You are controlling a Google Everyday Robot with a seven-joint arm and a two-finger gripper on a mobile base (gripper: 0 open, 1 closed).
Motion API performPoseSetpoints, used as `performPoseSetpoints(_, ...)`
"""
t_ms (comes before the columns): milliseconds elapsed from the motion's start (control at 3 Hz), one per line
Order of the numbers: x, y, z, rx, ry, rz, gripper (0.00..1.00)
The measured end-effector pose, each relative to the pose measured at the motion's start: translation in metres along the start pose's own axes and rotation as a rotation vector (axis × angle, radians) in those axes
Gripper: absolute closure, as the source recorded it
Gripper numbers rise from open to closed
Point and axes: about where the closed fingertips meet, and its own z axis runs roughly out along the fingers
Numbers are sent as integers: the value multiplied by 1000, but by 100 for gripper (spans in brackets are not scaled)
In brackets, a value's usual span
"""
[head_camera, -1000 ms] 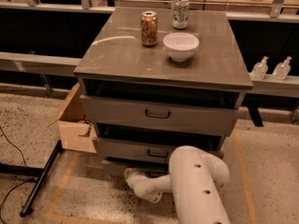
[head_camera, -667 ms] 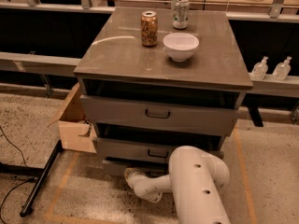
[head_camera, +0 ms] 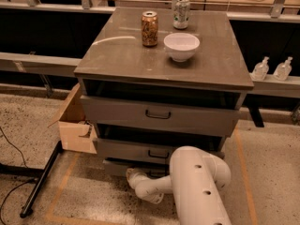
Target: Close bottom drawer
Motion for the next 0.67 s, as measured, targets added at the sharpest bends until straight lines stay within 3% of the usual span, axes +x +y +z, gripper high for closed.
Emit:
performPoseSetpoints(333, -3, 5, -4, -3, -35, 11, 100)
performPoseSetpoints(667, -5, 27, -26, -60, -115, 89, 100)
